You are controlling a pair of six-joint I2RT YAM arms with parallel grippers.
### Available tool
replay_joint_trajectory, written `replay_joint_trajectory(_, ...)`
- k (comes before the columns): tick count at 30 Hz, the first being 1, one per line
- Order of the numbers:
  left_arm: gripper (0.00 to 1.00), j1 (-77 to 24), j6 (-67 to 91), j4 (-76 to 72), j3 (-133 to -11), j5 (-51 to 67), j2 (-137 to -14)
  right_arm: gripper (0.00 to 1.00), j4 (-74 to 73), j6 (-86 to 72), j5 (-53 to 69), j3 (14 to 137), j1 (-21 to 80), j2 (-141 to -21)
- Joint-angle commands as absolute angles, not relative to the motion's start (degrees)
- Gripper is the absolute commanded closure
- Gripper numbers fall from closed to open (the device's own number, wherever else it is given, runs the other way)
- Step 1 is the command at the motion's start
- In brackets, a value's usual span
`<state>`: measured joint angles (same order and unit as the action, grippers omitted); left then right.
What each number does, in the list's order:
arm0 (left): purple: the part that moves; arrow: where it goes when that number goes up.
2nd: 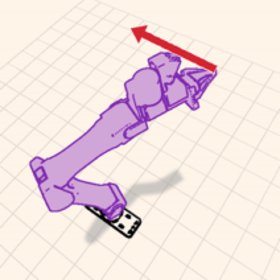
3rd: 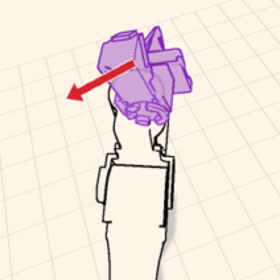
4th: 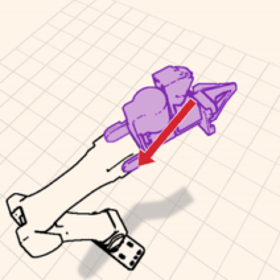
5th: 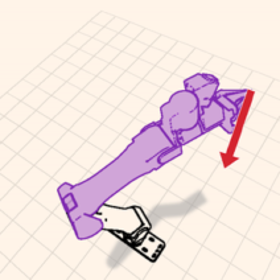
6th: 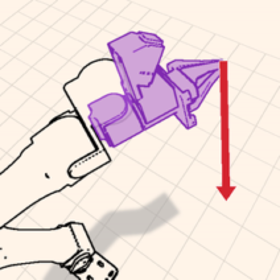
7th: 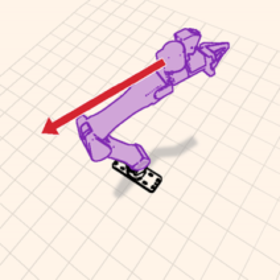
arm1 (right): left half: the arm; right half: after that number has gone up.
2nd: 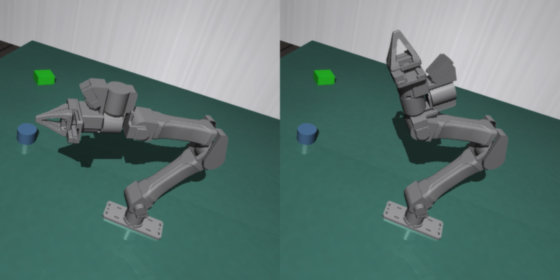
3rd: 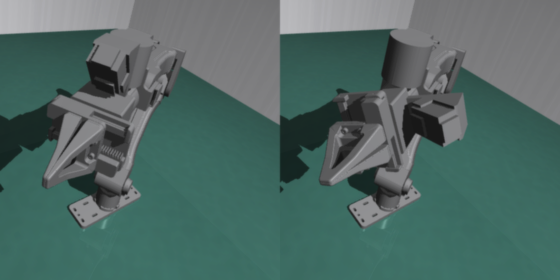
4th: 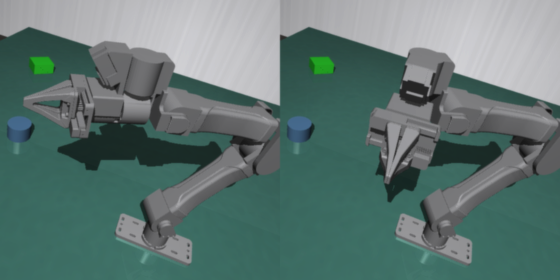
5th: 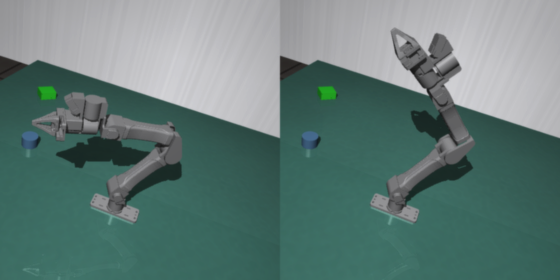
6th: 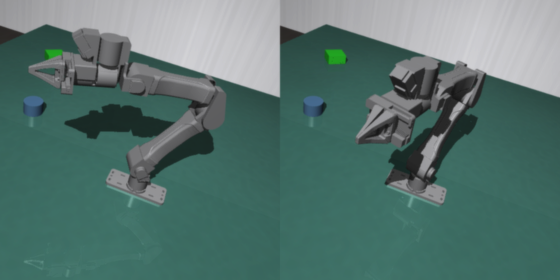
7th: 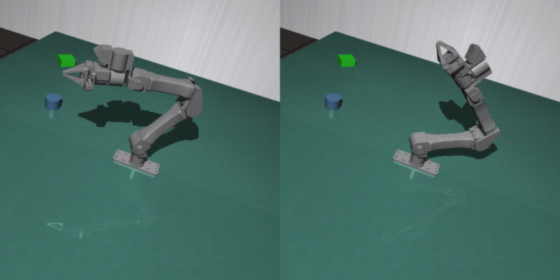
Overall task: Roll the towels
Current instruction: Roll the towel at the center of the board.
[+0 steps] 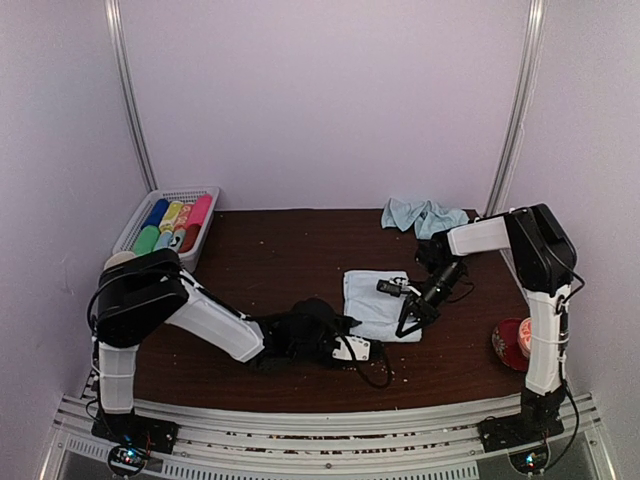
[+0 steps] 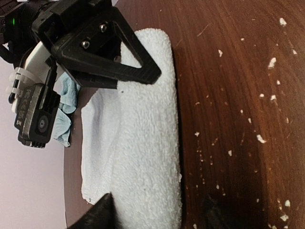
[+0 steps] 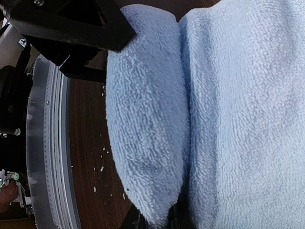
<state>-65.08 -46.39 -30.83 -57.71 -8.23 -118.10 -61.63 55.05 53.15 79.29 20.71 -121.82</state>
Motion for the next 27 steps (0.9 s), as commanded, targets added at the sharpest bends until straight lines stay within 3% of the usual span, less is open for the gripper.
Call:
replay_joint_trajectory(1, 0.46, -64.25, -49.40, -32.63, -59.31, -9.13, -120.63, 0.87, -63.29, 54.88, 49.91, 79.92, 20.56, -125.94)
replay_joint_trajectory(7, 0.60, -63.22, -48.85, -32.28, -58.99, -10.06, -121.95, 0.87, -64.09, 55.53, 49.72, 80.22, 20.56, -127.27)
replay_joint_trajectory(15, 1.00, -63.11, -47.94, -28.08, -61.19, -9.30, -123.57, 0.76, -64.78, 55.73, 49.48, 80.60, 20.51, -125.82)
replay_joint_trajectory(21, 1.00, -63.11, -46.10, -20.97, -62.75, -5.39, -122.28, 0.63, -66.91, 58.09, 48.62, 82.01, 20.54, -123.71)
replay_joint_trajectory(27, 1.00, -62.12, -39.57, -9.15, -67.91, 1.24, -121.36, 0.56, -63.73, 57.94, 43.60, 80.57, 20.57, -116.37)
